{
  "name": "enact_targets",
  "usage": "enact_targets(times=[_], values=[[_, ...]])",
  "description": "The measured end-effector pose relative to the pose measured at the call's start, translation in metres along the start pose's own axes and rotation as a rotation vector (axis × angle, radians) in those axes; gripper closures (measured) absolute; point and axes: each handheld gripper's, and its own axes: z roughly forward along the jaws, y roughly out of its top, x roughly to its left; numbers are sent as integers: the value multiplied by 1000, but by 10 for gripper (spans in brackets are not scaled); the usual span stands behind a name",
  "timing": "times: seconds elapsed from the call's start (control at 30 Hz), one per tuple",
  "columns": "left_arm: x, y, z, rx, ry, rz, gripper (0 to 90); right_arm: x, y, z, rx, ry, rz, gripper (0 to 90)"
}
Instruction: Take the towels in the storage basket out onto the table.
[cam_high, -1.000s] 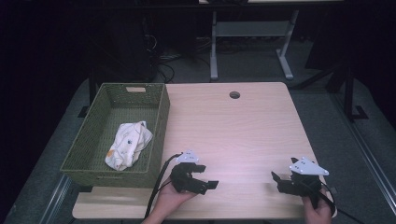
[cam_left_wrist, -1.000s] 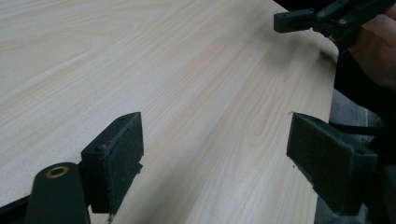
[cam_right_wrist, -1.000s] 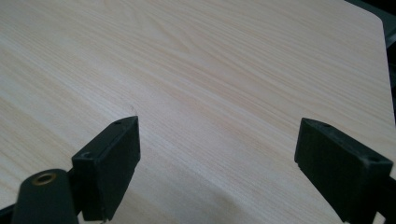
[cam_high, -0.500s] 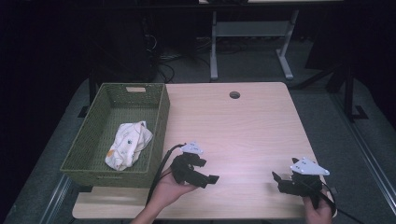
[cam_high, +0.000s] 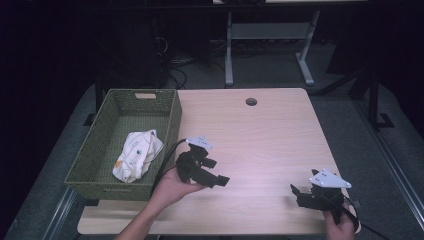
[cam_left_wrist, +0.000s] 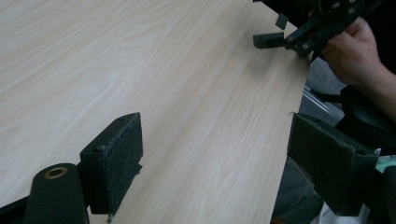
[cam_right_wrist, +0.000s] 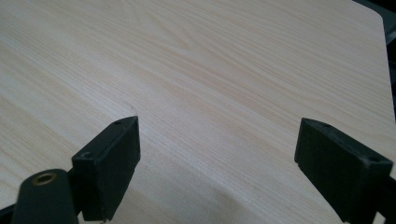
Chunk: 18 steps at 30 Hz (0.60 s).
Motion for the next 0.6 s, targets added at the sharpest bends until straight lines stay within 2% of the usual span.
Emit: enact_targets(times=[0.13,0.2,0.3,0.4,0.6], values=[[9,12,-24,0,7,-11,203,-1,0,0,2,4,1,139],[10,13,-27,-1,10,-11,206,-1,0,0,2,3,0,139],[17,22,-47,-10,10,-21,205,-2,-2,-1,3,3,1,139],[23,25,-56,-19,4,-31,208,-3,-3,-3,3,-1,8,139],[43,23,-79,-26,17,-78,212,-3,-3,-2,2,-12,9,139]])
